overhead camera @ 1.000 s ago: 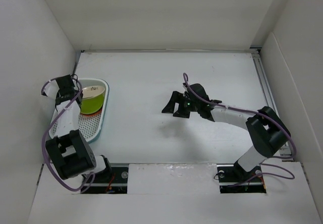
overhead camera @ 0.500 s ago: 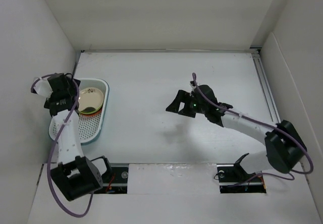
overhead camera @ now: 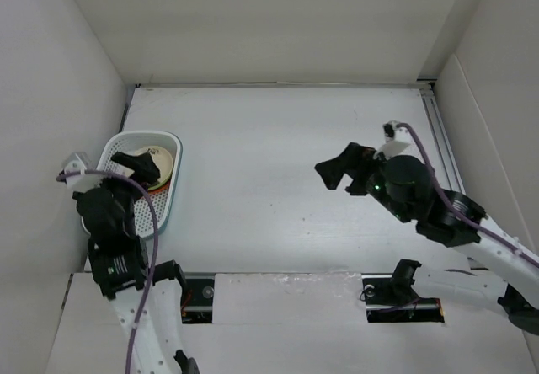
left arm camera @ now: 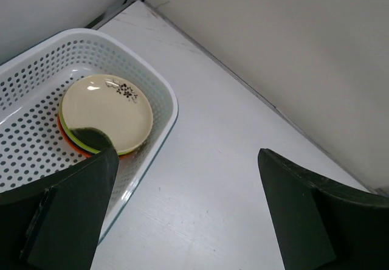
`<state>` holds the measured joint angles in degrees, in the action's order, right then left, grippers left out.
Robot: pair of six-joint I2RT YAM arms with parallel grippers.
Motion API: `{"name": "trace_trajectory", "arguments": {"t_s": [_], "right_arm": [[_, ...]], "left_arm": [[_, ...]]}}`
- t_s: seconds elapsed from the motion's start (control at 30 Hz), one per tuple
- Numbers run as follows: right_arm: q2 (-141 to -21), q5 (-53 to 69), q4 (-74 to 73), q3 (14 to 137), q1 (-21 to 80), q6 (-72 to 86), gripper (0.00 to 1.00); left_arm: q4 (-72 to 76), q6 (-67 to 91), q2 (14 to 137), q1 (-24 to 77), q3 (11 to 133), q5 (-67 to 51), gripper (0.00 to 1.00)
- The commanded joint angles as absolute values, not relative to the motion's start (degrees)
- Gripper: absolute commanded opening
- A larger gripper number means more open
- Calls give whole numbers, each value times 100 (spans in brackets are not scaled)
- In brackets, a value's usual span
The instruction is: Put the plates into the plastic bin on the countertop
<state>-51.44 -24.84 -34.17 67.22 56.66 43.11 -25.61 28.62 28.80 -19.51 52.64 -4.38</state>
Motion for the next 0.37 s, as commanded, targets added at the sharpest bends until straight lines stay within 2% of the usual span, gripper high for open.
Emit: {"name": "trace_trajectory", "arguments": {"t_s": [0.0,0.23,0.33], "right_arm": [[-4539,-3489,-4702,6707,5739,4299,100],[-3385,-3621,-4922,6285,5739,4298,100],[-3322,-3674,-5115,6284,5739,4359,100]], "left_arm": [[-2725,2549,2050,-1942,5124,-958,100],[-2778,2619,1890,-1890,5124,-738,100],[-2777,2619,1890,-1890,5124,-738,100]]}}
